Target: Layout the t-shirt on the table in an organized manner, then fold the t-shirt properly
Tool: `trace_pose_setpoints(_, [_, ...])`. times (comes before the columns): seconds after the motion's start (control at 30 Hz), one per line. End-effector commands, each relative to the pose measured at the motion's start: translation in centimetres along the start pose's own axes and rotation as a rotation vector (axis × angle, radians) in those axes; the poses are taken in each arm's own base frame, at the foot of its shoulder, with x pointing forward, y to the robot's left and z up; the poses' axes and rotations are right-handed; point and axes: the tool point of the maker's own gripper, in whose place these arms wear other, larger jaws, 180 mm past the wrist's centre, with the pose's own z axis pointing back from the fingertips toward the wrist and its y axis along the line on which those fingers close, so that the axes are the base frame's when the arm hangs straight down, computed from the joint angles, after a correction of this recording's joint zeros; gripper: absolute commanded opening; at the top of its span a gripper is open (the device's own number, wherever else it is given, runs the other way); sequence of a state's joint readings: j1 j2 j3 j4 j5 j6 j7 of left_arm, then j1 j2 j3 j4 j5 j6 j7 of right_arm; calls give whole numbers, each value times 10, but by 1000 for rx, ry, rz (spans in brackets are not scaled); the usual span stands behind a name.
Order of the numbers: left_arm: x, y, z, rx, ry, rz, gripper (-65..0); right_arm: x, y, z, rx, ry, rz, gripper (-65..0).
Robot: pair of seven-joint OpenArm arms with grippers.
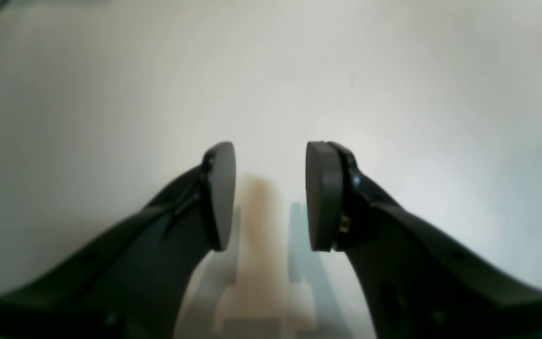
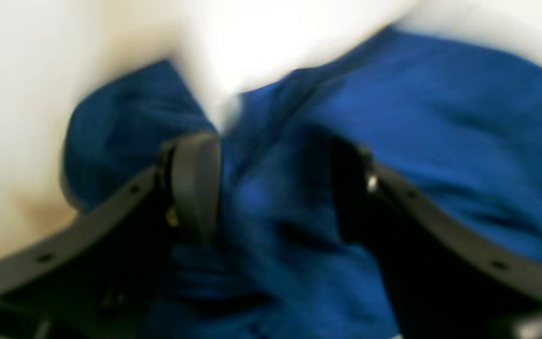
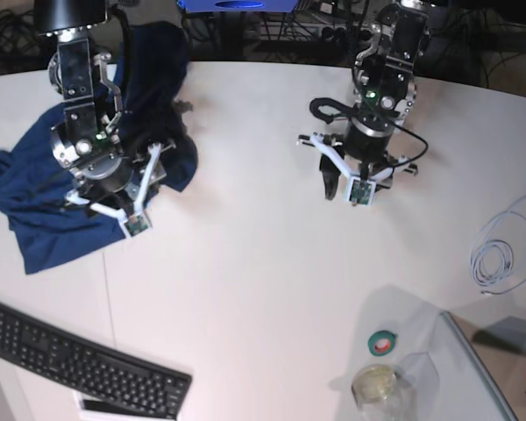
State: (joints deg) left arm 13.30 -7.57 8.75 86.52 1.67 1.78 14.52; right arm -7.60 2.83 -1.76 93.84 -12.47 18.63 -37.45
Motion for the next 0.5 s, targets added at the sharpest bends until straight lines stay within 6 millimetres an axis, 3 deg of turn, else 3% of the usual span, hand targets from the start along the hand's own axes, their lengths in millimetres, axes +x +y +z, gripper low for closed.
trace_pose_setpoints(0.0, [24, -13, -4, -31, -68, 2, -411, 33, -22, 16, -61, -111, -9, -302])
trace_pose_setpoints(0.07, [43, -41, -11, -99, -106, -21, -413, 40, -53, 40, -149, -146, -58, -302])
trace_pose_setpoints(0.13, [64, -83, -18, -195, -147, -55, -413, 39, -78, 55, -218, -146, -95, -302])
trace_pose_setpoints(0.2, [80, -128, -23, -300, -177, -110, -413, 27, -104, 63, -283, -123, -144, -302])
trace_pose_setpoints(0.3, [89, -183, -30, -416, -182, -187, -408, 11, -132, 68, -349, -94, -206, -300])
trace_pose_setpoints(0.4, [93, -221, -45, -475, -129, -115, -392, -10, -149, 68, -386, -53, -250, -299])
trace_pose_setpoints(0.47, [97, -230, -54, -505, -88, -30, -299, -22, -157, 68, -405, -29, -275, -299])
